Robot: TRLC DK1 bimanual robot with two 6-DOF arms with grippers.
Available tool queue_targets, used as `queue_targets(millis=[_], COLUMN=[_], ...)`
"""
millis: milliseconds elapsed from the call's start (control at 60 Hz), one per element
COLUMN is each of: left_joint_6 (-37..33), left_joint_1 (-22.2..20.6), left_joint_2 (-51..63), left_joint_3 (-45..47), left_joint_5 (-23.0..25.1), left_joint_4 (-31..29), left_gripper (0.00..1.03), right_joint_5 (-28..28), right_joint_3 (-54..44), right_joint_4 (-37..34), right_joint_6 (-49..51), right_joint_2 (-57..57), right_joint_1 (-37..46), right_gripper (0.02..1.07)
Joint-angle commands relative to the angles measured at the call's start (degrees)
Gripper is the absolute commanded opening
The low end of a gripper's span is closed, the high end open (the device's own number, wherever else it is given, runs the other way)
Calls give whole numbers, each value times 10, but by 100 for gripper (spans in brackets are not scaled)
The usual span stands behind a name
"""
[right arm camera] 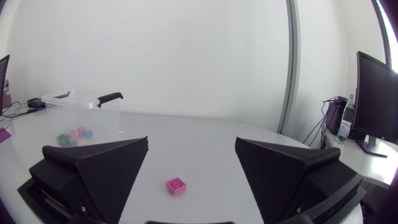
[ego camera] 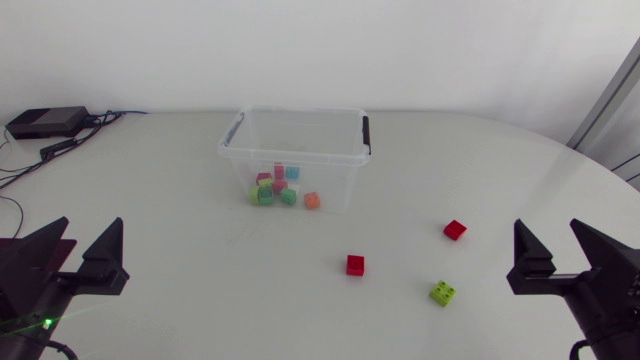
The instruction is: Pick up the duplo bricks and place them in the container
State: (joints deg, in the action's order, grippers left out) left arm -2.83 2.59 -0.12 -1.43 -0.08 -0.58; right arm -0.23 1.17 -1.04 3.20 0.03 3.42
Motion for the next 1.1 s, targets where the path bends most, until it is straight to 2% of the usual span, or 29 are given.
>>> queue_targets(millis=[0,250,467,517,767,1083], left_joint_6=[-4,-4,-4,-4,-4,-4], left_joint_1=[3,4,3,4,3,3], left_joint_2=[-5,-5,-5,-5,-5,-5], left_joint_3=[13,13,13,13,13,13], left_joint_5=[0,0,0,0,0,0], left_joint_4=[-1,-1,-1,0,0,0], left_gripper=[99,99,99,99,99,99], right_joint_5=[-3,-3,-14,-7,-6,-14], right_joint_3=[-12,-12,49,74,195,283], right_joint_4=[5,10,7,28,36,-9], right_joint_6=[2,2,-14,-16,-30,-29], right_joint_2=[-3,-5,11,66,321,625], right_joint_1=[-4,-4,-25,-36,-39,-18], right_gripper=[103,103,103,103,103,102])
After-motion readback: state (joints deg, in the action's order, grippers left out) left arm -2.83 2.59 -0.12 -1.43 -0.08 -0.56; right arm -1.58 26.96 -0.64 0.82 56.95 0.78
